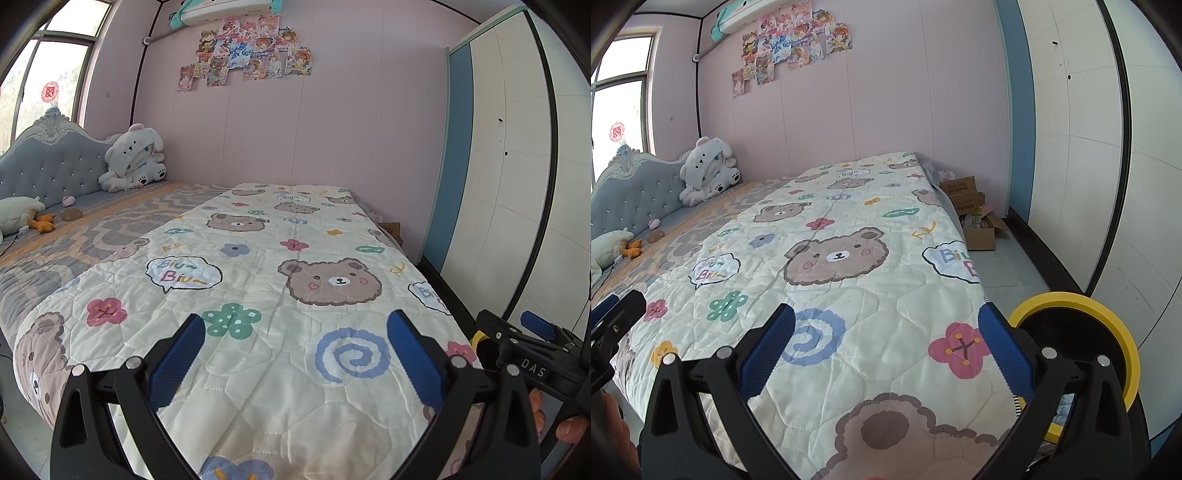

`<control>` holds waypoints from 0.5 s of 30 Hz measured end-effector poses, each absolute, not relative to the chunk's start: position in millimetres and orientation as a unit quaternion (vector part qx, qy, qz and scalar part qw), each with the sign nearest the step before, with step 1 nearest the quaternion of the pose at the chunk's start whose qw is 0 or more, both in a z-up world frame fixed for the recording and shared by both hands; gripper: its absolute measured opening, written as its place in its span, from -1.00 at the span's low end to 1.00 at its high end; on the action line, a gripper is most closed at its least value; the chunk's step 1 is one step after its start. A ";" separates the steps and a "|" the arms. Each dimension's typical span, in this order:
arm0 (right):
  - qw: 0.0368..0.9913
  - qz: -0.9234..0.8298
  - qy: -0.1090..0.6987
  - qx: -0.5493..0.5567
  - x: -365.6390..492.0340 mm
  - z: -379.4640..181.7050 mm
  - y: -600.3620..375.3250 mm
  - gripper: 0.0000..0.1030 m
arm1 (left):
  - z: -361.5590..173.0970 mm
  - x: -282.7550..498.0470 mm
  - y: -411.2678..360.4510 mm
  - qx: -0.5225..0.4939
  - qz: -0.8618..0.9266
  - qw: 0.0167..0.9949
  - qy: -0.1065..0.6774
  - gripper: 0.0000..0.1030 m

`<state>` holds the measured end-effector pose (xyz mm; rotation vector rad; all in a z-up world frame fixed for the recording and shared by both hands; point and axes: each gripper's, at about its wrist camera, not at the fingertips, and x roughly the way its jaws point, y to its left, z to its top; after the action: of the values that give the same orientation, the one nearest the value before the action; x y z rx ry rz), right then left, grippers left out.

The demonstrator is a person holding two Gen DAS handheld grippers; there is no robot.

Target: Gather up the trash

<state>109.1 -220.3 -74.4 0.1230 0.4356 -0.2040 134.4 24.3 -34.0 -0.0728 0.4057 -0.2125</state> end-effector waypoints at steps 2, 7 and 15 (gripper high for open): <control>0.969 -0.100 0.216 0.062 108.8 -75.0 -220.5 0.85 | -34.1 134.6 24.5 -0.036 -0.106 0.973 0.202 0.85; 0.968 -0.097 0.221 0.062 110.5 -77.1 -220.5 0.85 | -34.4 134.6 24.2 -0.037 -0.106 0.973 0.202 0.85; 0.968 -0.099 0.222 0.063 111.4 -78.4 -221.6 0.85 | -37.0 134.4 27.5 -0.037 -0.107 0.973 0.204 0.85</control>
<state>111.4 -221.6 -78.4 0.1281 0.4480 -0.1992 134.4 27.5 -37.0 -0.0755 0.4110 -0.2152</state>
